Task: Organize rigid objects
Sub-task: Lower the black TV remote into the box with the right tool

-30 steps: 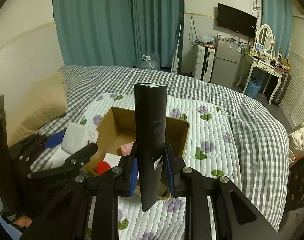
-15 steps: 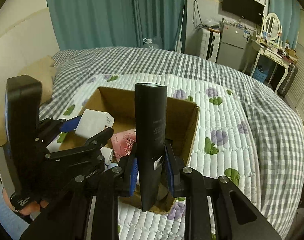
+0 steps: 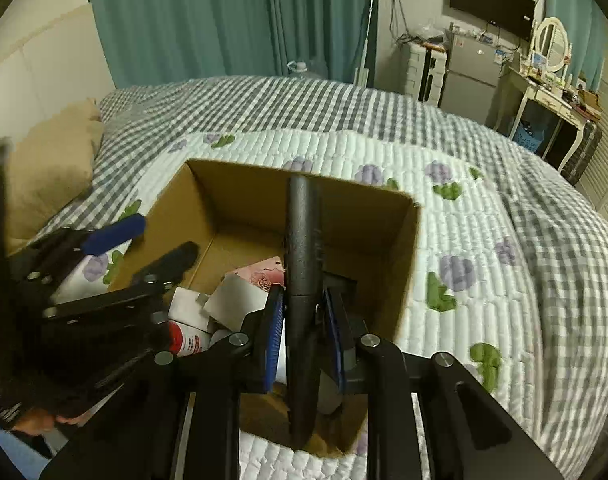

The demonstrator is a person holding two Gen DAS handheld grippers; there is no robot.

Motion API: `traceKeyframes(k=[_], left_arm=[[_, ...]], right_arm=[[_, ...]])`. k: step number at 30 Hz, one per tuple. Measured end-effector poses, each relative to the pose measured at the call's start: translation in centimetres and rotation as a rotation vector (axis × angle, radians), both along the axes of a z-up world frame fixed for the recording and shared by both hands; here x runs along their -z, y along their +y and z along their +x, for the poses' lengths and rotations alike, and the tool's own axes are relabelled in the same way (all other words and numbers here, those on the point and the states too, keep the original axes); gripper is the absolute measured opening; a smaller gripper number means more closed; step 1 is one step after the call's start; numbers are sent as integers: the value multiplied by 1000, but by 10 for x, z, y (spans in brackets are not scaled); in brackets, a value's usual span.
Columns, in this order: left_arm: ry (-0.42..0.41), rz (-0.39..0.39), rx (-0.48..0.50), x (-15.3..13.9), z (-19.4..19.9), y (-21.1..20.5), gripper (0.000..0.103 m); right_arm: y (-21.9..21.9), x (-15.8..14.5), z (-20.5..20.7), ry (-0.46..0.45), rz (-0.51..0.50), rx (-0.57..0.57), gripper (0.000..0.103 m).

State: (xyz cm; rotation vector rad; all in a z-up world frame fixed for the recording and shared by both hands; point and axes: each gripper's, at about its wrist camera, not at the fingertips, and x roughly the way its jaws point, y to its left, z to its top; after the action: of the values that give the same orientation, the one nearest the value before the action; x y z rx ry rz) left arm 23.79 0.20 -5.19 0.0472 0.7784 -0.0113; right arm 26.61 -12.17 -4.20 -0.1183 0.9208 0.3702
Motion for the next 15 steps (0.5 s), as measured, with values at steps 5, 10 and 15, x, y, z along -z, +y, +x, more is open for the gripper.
traceKeyframes(k=[5, 10, 15], left_arm=[[-6, -10, -14, -4, -11, 12, 59], [-32, 2, -11, -17, -32, 13, 59], [-98, 8, -2, -51, -56, 5, 59]], right_arm=[[4, 0, 9, -15, 46, 29, 19], [-3, -22, -15, -62, 38, 37, 19], [-18, -62, -51, -140, 47, 52, 19]])
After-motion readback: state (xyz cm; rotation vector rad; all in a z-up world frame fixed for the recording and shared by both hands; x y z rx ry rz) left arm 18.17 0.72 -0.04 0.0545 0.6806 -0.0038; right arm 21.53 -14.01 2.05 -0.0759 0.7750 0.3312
